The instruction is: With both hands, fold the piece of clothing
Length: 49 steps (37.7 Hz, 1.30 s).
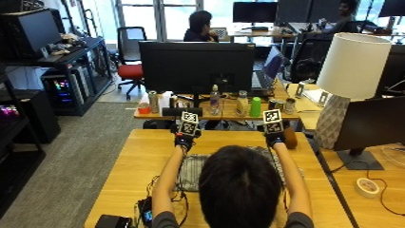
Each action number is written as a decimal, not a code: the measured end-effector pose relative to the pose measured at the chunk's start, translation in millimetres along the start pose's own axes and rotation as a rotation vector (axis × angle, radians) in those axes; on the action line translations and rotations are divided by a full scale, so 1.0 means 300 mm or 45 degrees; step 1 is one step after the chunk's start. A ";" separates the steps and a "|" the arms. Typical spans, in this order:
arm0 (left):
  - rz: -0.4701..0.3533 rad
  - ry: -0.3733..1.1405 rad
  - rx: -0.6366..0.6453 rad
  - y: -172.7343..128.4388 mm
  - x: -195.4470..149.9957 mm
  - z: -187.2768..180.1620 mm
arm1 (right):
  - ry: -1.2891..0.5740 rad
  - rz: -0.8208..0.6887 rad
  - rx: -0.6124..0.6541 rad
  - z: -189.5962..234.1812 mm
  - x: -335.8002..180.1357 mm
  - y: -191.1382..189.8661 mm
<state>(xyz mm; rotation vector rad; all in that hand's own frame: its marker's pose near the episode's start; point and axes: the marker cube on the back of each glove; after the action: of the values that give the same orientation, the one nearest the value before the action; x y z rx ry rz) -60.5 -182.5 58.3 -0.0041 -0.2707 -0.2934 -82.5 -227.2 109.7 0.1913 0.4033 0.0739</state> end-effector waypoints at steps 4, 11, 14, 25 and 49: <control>-0.001 0.066 0.201 0.077 -0.030 -0.121 | 0.031 0.047 0.108 -0.141 0.086 0.032; 0.047 0.135 0.367 0.093 -0.021 -0.238 | 0.103 0.083 0.159 -0.224 0.215 -0.017; 0.084 0.191 0.411 0.053 0.005 -0.261 | 0.102 0.085 0.176 -0.322 0.252 0.031; 0.211 0.350 0.371 0.210 0.102 -0.254 | -0.085 0.040 -0.094 -0.360 0.293 0.165; 0.185 0.397 -0.331 0.307 0.323 0.259 | -0.323 0.057 -0.729 0.032 0.274 0.446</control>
<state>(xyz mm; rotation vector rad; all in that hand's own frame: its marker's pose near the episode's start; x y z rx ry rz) 34.9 -118.6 162.0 -0.2322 0.0788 -0.1795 -7.7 -88.8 113.5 -0.3530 0.1131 0.2030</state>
